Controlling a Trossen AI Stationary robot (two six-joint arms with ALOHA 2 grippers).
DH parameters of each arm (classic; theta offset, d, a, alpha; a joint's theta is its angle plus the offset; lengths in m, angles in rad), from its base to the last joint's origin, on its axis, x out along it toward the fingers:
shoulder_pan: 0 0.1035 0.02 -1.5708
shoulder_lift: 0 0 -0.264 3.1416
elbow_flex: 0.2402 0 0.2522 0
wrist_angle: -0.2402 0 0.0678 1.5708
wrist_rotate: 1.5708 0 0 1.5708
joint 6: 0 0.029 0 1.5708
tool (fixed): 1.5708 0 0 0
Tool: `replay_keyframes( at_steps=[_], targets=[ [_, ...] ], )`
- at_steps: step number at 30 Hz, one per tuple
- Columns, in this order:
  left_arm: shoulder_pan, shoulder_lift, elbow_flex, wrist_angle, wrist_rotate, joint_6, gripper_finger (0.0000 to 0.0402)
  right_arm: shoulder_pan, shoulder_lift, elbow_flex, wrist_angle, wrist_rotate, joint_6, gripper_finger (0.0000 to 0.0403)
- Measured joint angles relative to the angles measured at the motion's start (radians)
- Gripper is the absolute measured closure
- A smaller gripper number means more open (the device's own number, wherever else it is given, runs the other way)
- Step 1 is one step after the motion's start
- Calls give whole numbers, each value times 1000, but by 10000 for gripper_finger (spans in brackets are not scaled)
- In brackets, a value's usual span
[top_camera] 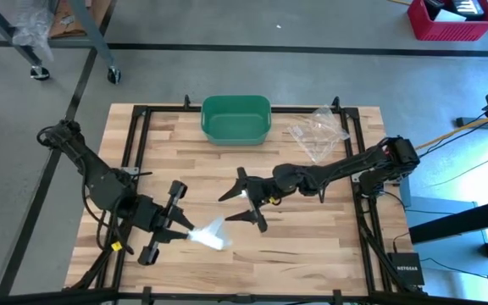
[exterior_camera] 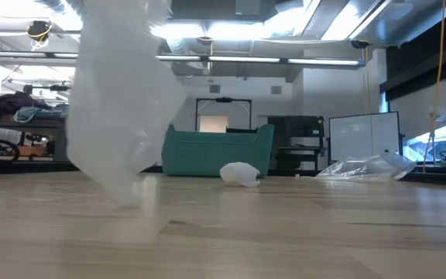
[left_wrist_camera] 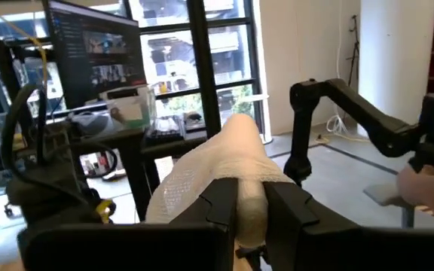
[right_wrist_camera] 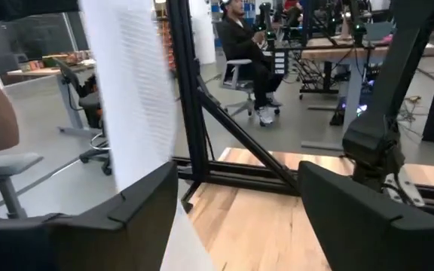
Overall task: Roll bandage
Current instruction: Roll the bottom white bandage
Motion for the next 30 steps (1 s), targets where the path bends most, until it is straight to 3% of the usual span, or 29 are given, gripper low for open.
replay_keyframes(
  at_steps=[3, 7, 12, 16, 20, 27, 30],
  targets=[
    [11, 2, 0, 5, 4, 22, 368, 2, 40, 40, -1, -16, 20, 127],
    [25, 3, 0, 5, 4, 20, 368, 14, 72, 83, -21, -140, 42, 127],
    [16, 0, 0, 4, 4, 17, 368, 30, 54, 90, -60, -267, 56, 127],
    [7, -2, 0, 4, 0, 24, 368, 42, 23, 90, -99, -290, 61, 127],
    [7, -2, 0, 3, -37, 35, 368, 41, 14, 90, -113, -278, 62, 127],
    [33, -3, 0, 6, -65, 43, 368, 77, 45, 90, -15, -55, 14, 127],
    [44, -3, 0, 5, -68, 34, 368, 88, 58, 89, 30, -9, -8, 127]
  ],
)
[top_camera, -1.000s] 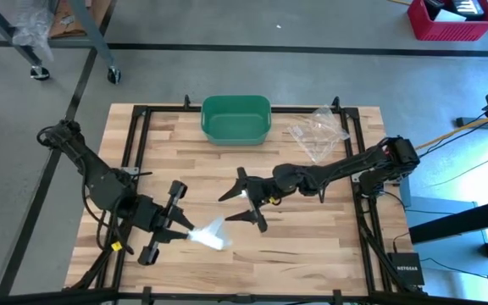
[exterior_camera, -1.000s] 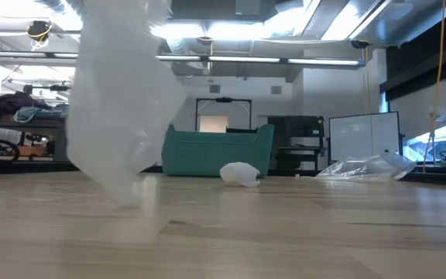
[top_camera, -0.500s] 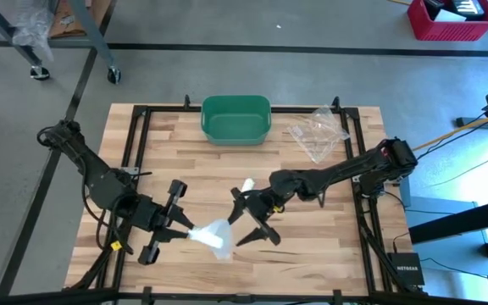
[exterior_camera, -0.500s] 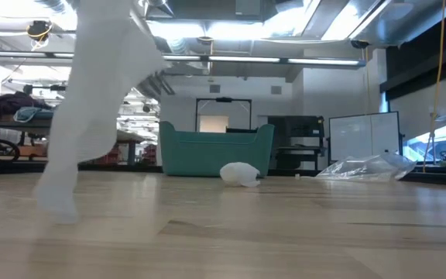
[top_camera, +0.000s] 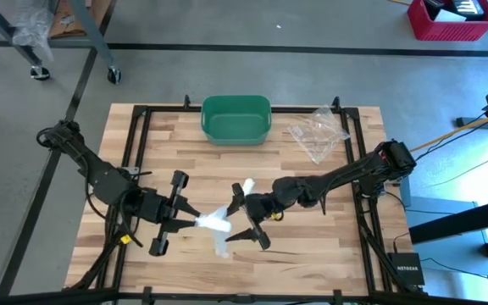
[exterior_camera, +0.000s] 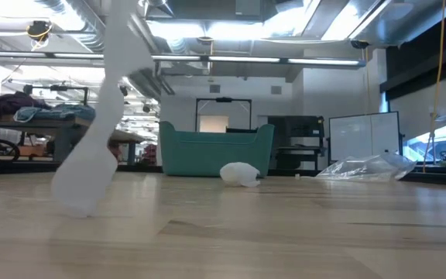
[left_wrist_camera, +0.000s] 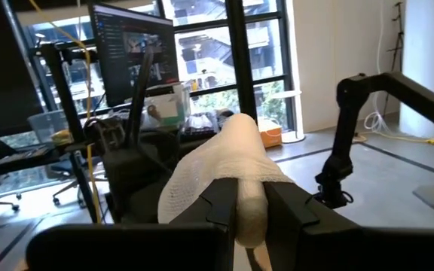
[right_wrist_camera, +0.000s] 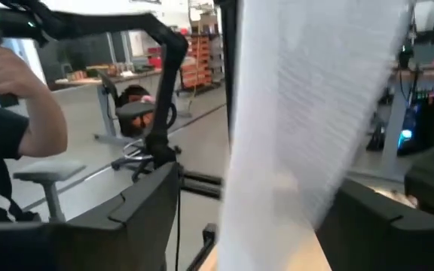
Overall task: Roll bandage
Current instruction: Roll the bottom white bandage
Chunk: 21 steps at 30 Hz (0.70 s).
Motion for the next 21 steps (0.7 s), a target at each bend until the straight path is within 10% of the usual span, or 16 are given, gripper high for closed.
replay_keyframes(
  at_steps=[13, 21],
  targets=[
    [0, 0, 0, 5, -95, 9, 368, 36, 22, 0, 9, 41, -35, 134],
    [-2, 0, 0, 0, -109, 9, 368, 98, 22, 0, 28, 227, -190, 247]
  ],
)
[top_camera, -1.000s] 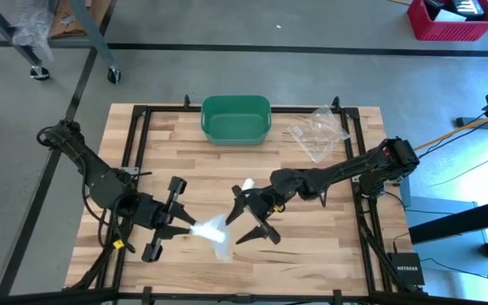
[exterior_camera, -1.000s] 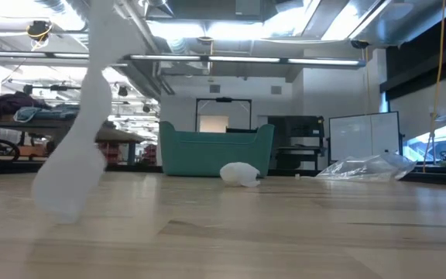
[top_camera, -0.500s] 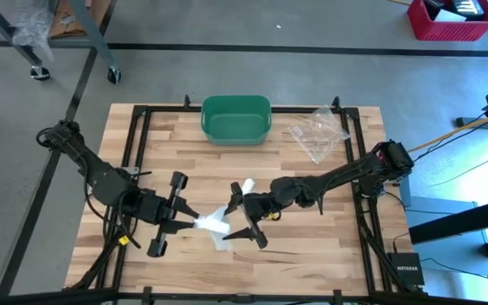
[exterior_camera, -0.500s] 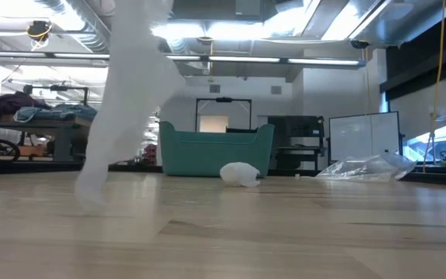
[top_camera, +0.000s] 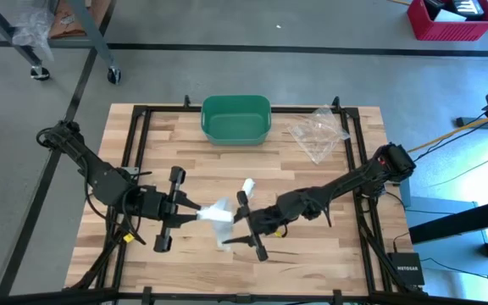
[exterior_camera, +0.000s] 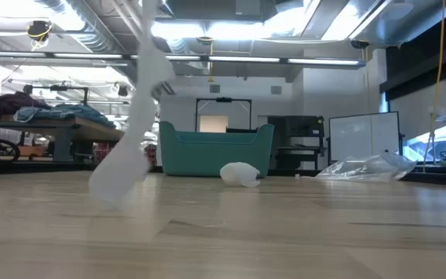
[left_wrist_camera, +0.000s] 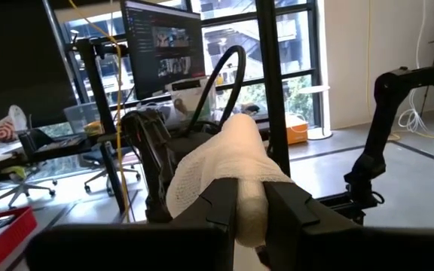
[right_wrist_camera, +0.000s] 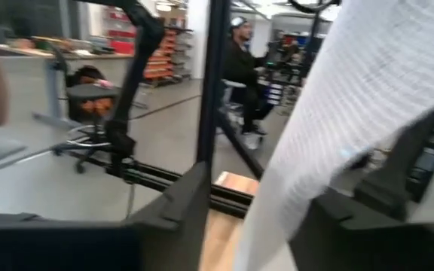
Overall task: Roll bandage
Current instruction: Roll the bottom white bandage
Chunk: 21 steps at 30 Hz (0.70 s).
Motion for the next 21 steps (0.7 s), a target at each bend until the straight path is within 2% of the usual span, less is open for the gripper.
replay_keyframes(
  at_steps=[9, 15, 21],
  targets=[
    [-1, 0, 0, -8, 0, -8, 368, -1, 0, 0, -27, 177, -52, 389],
    [-28, -2, 0, -3, 2, -27, 368, 38, -27, 0, -109, 252, -104, 389],
    [-41, -8, 0, 12, 2, -3, 368, 62, -58, 0, -189, 216, -96, 394]
  ],
)
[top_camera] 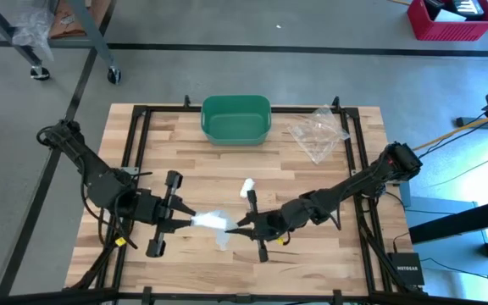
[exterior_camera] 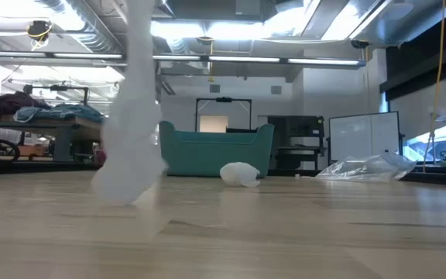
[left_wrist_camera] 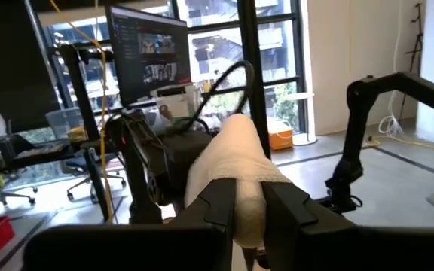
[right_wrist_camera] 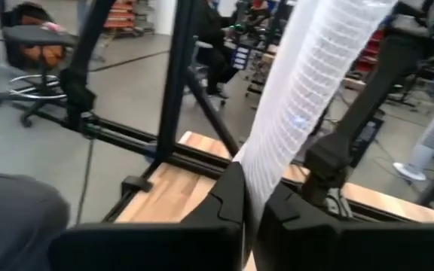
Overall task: Roll bandage
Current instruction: Roll the bottom white bandage
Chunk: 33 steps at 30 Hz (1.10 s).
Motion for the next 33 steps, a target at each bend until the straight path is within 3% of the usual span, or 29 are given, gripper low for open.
replay_keyframes(
  at_steps=[6, 11, 18, 23, 28, 33],
  targets=[
    [2, 0, 0, 76, -75, 90, 368, 12, -21, 28, -74, -33, 76, 385],
    [2, -1, 0, 13, -88, 60, 368, 6, -22, 141, -227, 71, 102, 375],
    [-2, 0, 0, -135, -90, -43, 368, -5, -23, 269, -456, 109, 102, 288],
    [-7, -2, 0, -125, -92, -21, 368, -4, -23, 331, -748, 113, 187, 235],
    [-7, -15, 0, -88, -94, 2, 368, -2, -23, 341, -960, 90, 310, 215],
    [-7, -15, 0, -133, -93, -2, 368, 13, -22, 340, -1028, 87, 339, 215]
  ],
)
